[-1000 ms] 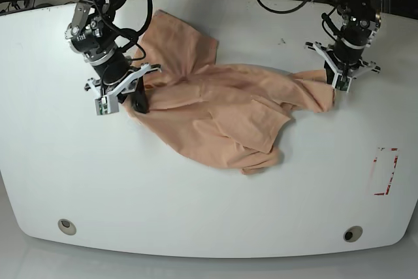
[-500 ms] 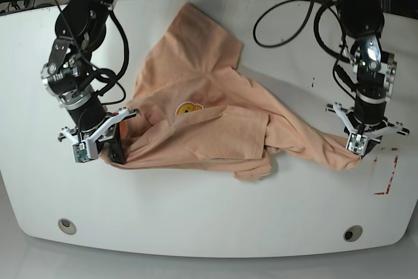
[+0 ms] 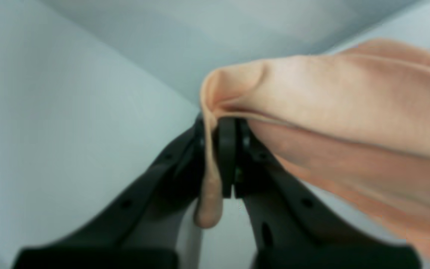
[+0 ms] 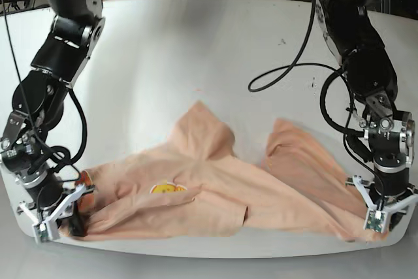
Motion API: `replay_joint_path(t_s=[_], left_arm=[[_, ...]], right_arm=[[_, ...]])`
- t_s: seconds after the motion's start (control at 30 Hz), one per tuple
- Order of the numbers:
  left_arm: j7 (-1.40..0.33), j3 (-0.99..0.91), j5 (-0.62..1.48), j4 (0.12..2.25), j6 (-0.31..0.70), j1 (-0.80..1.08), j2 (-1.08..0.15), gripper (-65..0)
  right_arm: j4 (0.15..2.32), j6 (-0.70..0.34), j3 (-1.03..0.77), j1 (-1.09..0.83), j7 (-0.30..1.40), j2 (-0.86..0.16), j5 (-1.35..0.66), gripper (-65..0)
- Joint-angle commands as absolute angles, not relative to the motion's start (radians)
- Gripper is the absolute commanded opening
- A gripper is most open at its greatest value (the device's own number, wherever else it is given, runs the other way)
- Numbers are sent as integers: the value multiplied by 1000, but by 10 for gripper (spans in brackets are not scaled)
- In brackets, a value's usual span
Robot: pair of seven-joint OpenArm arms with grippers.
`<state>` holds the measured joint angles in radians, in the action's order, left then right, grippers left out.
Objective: Fold the T-shirt properly
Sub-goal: 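Lift the shirt with both grippers and swing it across the table, then drag the held shirt back with both grippers, laying it flat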
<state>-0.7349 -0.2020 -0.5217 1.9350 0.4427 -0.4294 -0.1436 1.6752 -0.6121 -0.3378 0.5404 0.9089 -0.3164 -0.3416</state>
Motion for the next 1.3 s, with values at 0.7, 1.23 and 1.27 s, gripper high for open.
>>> replay_joint_path(t_s=[0.7,1.23,1.27], left_arm=[[-1041,-217,-526,1994,618,-506,-236,-650],[-625,-446,-527,1963,618,124,-47,-650],[-619,-453,-526,1960,618,148,-45,-650]], right_arm=[[1762,-698,-456,667,1092,-394,-378,-650],[1750,-698,-667,76,1089,-208,-504,-650],[1745,-698,-684,53,1089,-205,-504,-650]])
